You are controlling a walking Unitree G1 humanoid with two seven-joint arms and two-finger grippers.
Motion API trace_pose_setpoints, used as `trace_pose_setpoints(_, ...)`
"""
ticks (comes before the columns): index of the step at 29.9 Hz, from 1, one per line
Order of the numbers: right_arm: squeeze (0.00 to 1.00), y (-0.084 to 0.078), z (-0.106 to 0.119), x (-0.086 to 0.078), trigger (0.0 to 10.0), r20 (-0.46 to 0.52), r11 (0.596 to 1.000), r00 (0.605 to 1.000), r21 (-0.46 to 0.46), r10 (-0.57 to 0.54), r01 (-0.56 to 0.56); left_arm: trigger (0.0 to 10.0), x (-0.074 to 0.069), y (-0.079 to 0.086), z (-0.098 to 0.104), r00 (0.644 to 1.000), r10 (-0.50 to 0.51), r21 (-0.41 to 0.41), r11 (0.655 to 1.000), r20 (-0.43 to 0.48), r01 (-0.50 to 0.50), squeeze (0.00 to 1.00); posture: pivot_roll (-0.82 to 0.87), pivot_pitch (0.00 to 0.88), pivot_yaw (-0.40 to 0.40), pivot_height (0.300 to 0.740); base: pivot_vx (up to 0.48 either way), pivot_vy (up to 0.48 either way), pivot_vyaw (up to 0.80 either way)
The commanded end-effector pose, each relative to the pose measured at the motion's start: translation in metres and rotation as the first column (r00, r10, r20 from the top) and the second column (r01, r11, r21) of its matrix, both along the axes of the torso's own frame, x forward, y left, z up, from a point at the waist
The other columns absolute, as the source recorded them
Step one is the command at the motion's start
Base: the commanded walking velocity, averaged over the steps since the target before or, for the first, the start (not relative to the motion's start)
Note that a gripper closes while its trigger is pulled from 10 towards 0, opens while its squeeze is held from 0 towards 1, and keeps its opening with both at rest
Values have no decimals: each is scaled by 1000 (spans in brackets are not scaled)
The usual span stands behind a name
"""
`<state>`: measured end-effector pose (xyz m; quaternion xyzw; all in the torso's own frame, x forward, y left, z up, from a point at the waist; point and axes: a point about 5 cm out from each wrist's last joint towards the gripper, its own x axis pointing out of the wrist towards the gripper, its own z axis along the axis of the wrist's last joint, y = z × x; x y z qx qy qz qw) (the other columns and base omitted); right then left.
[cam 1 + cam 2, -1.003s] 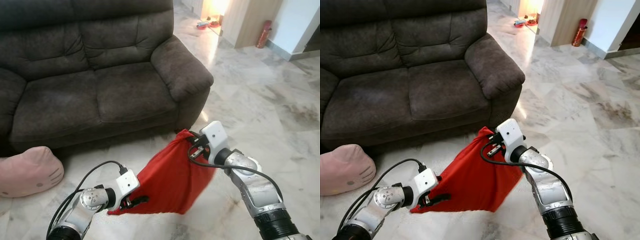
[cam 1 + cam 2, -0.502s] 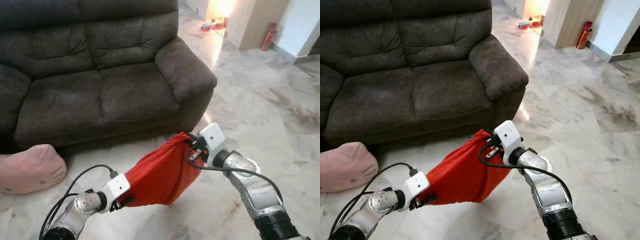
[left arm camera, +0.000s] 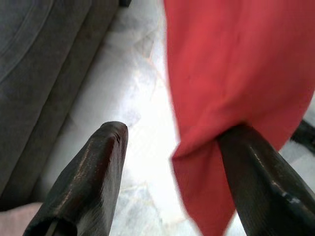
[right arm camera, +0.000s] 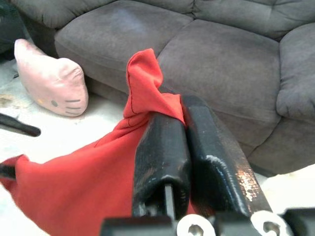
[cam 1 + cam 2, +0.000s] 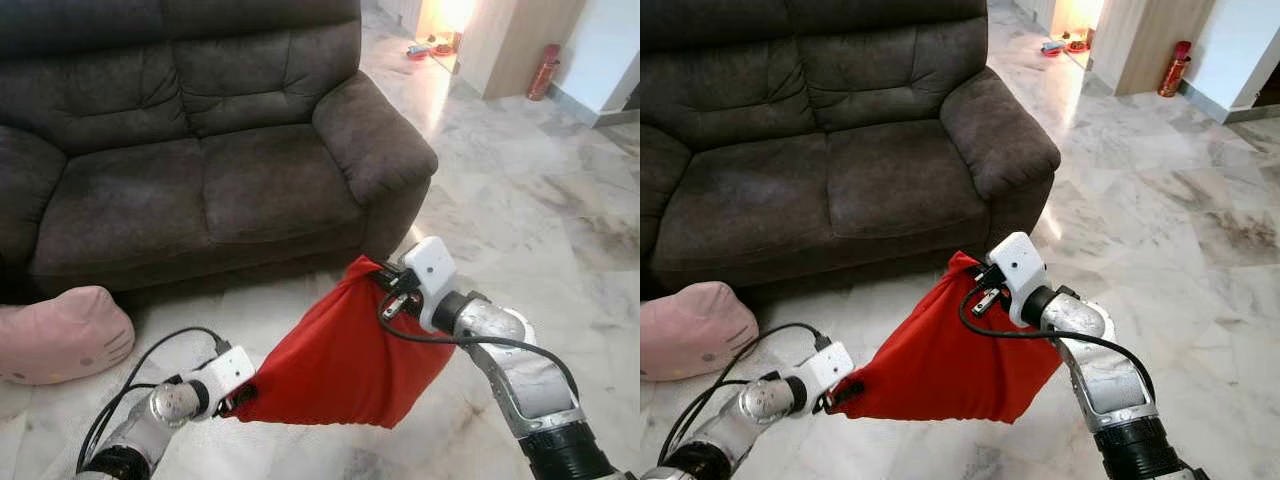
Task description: Move the pillow to the sofa from floor
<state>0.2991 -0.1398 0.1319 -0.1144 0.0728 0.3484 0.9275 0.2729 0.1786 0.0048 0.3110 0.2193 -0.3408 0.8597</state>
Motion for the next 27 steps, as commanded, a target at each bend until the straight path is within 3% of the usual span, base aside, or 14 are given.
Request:
trace_pose_setpoints(1, 0, 12, 34, -1, 10000, 148, 996, 987, 50, 60, -68, 10000, -2, 0, 1, 1000, -12, -47, 999, -23, 11, 0, 70, 60, -10, 740, 0, 0, 0)
trace_pose_setpoints(9, 0, 13, 34, -2, 10000, 142, 995, 987, 40, 80, -86, 10000, -6, -5, -1, 995, -59, -116, 992, -75, 50, 0, 69, 59, -12, 740, 0, 0, 0)
trace_pose_setpoints(16, 0, 13, 34, -3, 10000, 137, 995, 986, 29, 94, -99, 10000, -13, 5, -5, 983, -81, -133, 989, -163, 59, 0, 69, 59, -13, 740, 0, 0, 0)
trace_pose_setpoints(20, 0, 15, 34, -4, 10000, 136, 994, 985, 29, 104, -109, 10000, -18, 7, -3, 967, -129, -194, 977, -220, 86, 0, 71, 58, -15, 740, 0, 0, 0)
trace_pose_setpoints(27, 0, 17, 33, -4, 10000, 133, 993, 985, 26, 113, -118, 10000, -19, 4, 0, 955, -169, -240, 965, -245, 109, 0, 75, 57, -18, 740, 0, 0, 0)
